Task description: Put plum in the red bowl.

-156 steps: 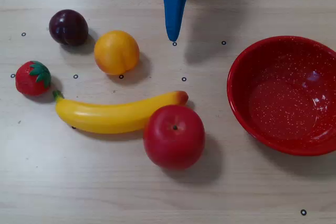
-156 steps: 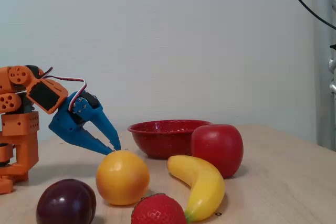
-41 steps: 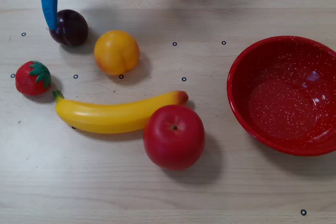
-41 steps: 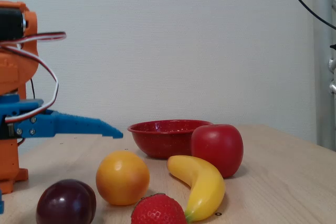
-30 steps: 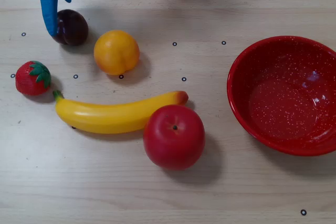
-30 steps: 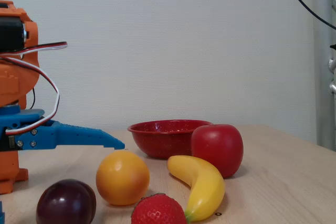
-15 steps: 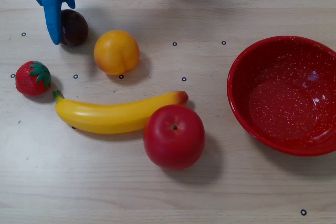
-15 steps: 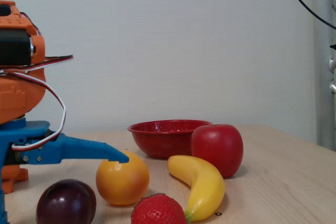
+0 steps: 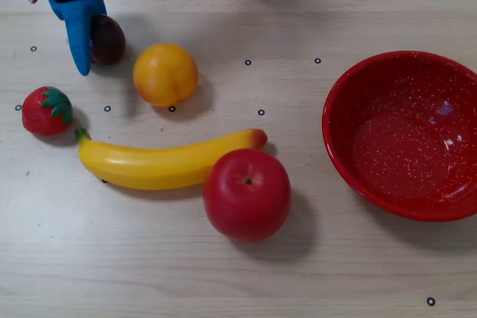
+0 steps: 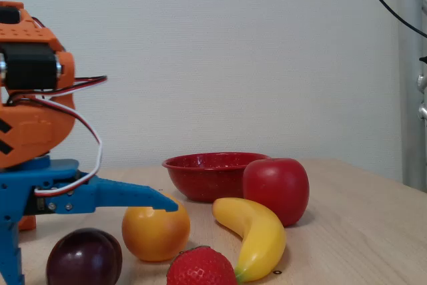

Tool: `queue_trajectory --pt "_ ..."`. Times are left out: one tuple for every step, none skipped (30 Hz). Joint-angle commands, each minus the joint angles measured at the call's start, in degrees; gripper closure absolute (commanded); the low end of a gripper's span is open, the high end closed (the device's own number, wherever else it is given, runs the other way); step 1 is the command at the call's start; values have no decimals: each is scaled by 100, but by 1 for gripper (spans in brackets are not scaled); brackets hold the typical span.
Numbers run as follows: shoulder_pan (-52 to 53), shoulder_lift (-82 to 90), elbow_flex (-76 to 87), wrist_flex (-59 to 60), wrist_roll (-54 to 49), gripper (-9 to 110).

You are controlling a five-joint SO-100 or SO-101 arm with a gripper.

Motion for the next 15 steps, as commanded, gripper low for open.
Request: queue_trajectory --pt "176 158 -404 -167 -149 25" --pt "193 132 -413 -193 -167 25" --pt "211 105 -422 -202 -176 25" --pt "229 79 -439 -202 -176 25" --pt "255 62 -439 -220 -202 25" --pt "281 44 -448 -229 -220 25" --pt "299 35 -457 -229 -220 25" --pt "316 26 -457 -229 -237 25" --pt "334 18 -457 -237 -246 25" --pt "343 9 -466 -237 -246 25" --pt "360 0 -475 -237 -246 25" --pt "360 0 -483 -220 -246 25" --pt "360 -9 -492 -202 -237 25" --pt "360 -18 -501 -193 -237 25" --pt "360 -26 -519 -176 -237 25"
